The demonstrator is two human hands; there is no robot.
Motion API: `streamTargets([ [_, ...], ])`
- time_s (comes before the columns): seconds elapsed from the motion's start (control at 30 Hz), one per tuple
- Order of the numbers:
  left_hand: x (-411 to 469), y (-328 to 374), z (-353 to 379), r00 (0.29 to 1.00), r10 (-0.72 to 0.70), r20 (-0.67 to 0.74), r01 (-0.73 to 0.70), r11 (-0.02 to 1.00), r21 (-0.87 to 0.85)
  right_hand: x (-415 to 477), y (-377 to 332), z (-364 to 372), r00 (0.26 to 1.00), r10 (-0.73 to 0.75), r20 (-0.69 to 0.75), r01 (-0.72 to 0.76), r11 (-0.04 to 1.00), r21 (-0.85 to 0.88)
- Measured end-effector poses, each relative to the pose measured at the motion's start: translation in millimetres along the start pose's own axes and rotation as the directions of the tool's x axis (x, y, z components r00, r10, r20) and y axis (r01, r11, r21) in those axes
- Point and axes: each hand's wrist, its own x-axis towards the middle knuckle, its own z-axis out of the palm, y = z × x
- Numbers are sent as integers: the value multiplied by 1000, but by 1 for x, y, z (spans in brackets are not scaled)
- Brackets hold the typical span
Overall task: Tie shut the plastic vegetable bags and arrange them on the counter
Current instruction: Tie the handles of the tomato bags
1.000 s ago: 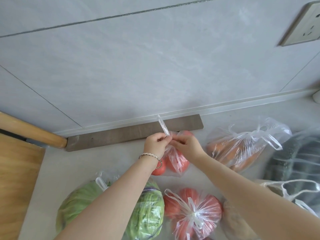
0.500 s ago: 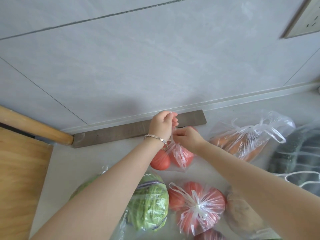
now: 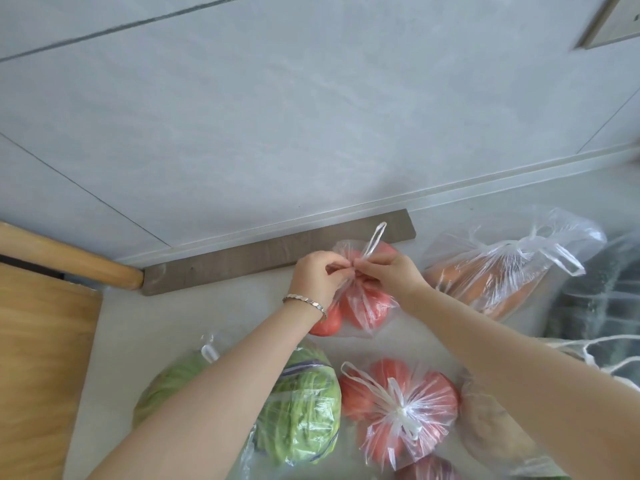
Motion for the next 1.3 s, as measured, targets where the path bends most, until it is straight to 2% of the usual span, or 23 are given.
streamTargets([
  [0.07, -1, -1, 2, 1000, -25, 17, 25, 999, 22, 0, 0, 1, 999, -35, -22, 34, 999, -39],
  [0.23, 3, -6, 5, 994, -55, 98, 48, 996, 74, -4, -3, 1, 982, -190, -17, 179, 947, -268],
  [0.33, 5, -5, 4, 995, -51, 80, 47, 997, 57, -5, -2, 1, 966, -256, -48, 231, 927, -297],
  [0.5, 1, -3, 11, 996, -43, 73, 34, 992, 118, -4, 6, 7, 955, -240, -173, 201, 955, -217],
  [0.6, 0, -4, 13, 997, -36, 75, 26, 991, 131, -3, 5, 7, 950, -281, -138, 232, 928, -293],
  [0.7, 1, -1, 9, 995, -19, 99, 12, 997, 74, -4, 2, 4, 949, -305, -82, 255, 894, -369],
  [0.83, 1, 2, 6, 995, -53, 87, 51, 998, 31, -4, 2, 6, 948, -254, -191, 181, 927, -329],
  [0.93, -2, 3, 8, 990, -110, 89, 108, 994, 33, -3, 4, 7, 934, -278, -226, 182, 911, -369],
  [1.03, -3, 6, 7, 986, -150, 72, 148, 988, 35, -5, 6, 9, 924, -372, -90, 290, 834, -470],
  [1.13, -2, 8, 5, 984, -153, 86, 148, 987, 62, -10, 8, 6, 878, -474, 71, 398, 639, -658],
  [1.2, -2, 7, 5, 986, -134, 97, 126, 988, 86, -10, 9, 4, 851, -500, 164, 455, 543, -706],
  [1.3, -3, 6, 3, 989, -122, 89, 113, 989, 100, -8, 6, 2, 850, -488, 199, 455, 491, -743],
])
